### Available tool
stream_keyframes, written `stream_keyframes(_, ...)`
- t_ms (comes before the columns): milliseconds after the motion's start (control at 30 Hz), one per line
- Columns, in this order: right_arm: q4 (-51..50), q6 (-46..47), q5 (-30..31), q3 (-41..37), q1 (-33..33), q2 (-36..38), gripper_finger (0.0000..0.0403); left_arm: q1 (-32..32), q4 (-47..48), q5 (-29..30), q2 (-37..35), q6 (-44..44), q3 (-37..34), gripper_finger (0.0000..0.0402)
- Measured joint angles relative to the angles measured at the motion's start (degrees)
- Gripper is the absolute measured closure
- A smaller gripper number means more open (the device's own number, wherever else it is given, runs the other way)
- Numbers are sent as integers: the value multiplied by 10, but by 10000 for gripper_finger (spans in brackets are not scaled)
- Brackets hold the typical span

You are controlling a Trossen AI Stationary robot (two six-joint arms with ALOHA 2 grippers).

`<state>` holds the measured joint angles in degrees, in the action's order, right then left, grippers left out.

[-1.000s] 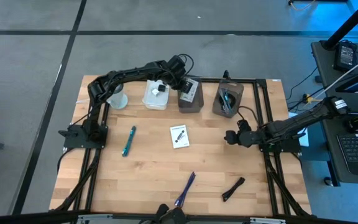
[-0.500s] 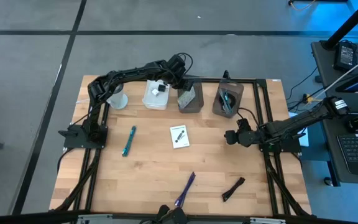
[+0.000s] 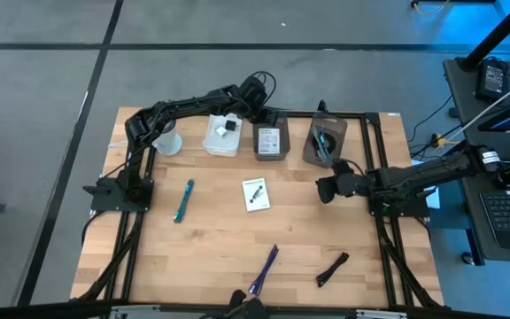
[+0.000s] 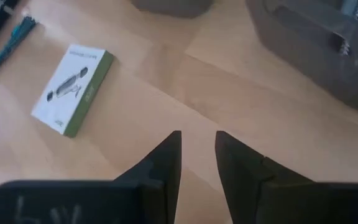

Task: Pick and place items into bin
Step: Put the black charger cable into the right black bin

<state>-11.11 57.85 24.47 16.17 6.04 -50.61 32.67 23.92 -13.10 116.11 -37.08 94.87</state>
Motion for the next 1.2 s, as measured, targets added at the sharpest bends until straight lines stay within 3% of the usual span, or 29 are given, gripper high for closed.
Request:
stream_keyframes(100, 3, -31, -30, 0, -14, 0, 301, -5, 6, 5, -12, 44, 0, 297)
stream_keyframes(233, 3, -57, -42, 0, -26, 0, 301, -25, 17, 62, -36, 127, 0, 316)
stream_keyframes(467, 2, -84, -47, 0, -44, 0, 301, -68, 53, 163, -87, 236, 0, 391)
stream_keyframes(800, 16, -238, -46, 0, -67, 0, 301, -158, 89, 198, -108, 361, -10, 400)
stream_keyframes(967, 38, -325, -46, 0, -70, 0, 301, -180, 89, 204, -117, 359, -84, 400)
stream_keyframes(1200, -1, -410, -68, 61, -69, 0, 301, -212, -65, 193, -235, 322, -276, 400)
